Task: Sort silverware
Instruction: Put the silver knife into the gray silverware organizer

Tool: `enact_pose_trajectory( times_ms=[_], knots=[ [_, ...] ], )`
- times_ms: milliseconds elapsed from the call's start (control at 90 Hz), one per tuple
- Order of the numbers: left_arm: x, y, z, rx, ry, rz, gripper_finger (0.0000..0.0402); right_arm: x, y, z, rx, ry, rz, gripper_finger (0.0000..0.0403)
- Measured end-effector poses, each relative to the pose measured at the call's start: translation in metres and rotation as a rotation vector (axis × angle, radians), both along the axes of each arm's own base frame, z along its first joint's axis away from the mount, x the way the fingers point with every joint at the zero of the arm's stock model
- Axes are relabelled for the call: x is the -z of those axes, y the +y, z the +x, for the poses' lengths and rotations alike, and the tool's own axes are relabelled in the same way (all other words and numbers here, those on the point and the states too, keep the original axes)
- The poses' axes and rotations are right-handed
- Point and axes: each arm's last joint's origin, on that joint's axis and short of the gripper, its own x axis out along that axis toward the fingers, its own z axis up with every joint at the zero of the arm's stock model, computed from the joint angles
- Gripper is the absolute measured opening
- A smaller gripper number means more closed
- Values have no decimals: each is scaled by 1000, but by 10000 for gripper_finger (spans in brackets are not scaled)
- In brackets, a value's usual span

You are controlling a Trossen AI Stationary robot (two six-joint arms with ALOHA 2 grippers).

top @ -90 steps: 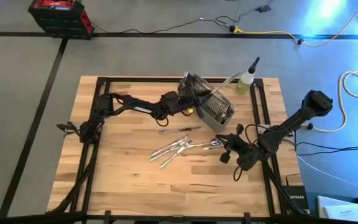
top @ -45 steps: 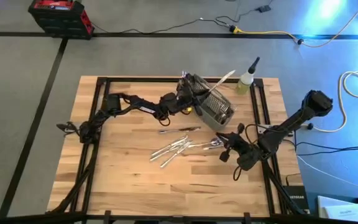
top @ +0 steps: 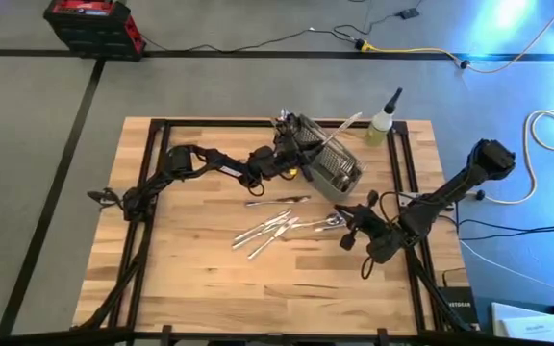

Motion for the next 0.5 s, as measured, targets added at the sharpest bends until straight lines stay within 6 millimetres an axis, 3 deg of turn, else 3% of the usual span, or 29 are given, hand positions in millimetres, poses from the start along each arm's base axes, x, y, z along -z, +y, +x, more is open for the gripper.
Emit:
enact_pose_trajectory(
  times_ms=[500],
  knots=[
    [2, -2, 2, -83, 38, -50, 96, 0, 0, 0, -4, 3, 4, 5]
  ],
)
